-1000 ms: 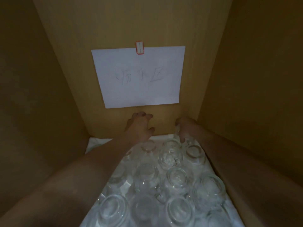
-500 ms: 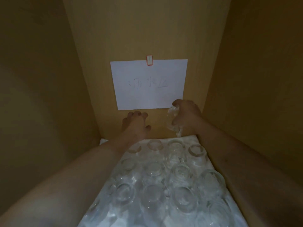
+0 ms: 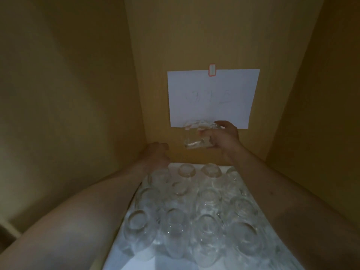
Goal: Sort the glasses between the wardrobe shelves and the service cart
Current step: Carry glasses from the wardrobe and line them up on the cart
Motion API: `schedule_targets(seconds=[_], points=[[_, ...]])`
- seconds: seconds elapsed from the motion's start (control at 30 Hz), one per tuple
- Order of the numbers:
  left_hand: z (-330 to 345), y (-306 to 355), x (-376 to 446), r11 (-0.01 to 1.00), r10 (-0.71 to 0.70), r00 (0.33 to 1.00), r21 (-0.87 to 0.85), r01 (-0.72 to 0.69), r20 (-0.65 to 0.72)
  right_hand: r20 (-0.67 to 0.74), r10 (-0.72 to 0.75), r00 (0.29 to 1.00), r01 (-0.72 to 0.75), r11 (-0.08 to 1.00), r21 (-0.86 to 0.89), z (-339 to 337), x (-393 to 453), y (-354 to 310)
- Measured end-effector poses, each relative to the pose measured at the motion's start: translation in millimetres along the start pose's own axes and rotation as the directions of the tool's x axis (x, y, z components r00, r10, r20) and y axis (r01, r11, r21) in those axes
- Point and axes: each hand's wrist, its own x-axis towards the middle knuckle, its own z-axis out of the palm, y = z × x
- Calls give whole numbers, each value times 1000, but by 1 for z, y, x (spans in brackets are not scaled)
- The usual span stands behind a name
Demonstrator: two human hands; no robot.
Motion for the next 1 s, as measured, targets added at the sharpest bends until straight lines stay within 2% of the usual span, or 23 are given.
schedule_targets(seconds=[0.17,0.23,0.33,0.57,0.87,1.0], points=[[4,-13,4,999,-9,988,-34,14,152,254,45,966,-98,974,203,6,6,4],[11,-15,6,999,-35,971,-32,43,236,331,83,940,-190,933,305,8,10,6],[23,-13,7,996,-91,949,26,87,303,390,140,910,-318,838,443,11,14,9],[38,-13,9,983,-110,929,176,49,354,480,143,866,-400,774,491,22,13,21],[47,-29,4,999,-19,981,-45,28,193,478,157,864,-450,667,594,25,7,28],[41,-33,-3,994,-51,994,-93,60,93,474,150,868,-447,652,612,27,7,29]])
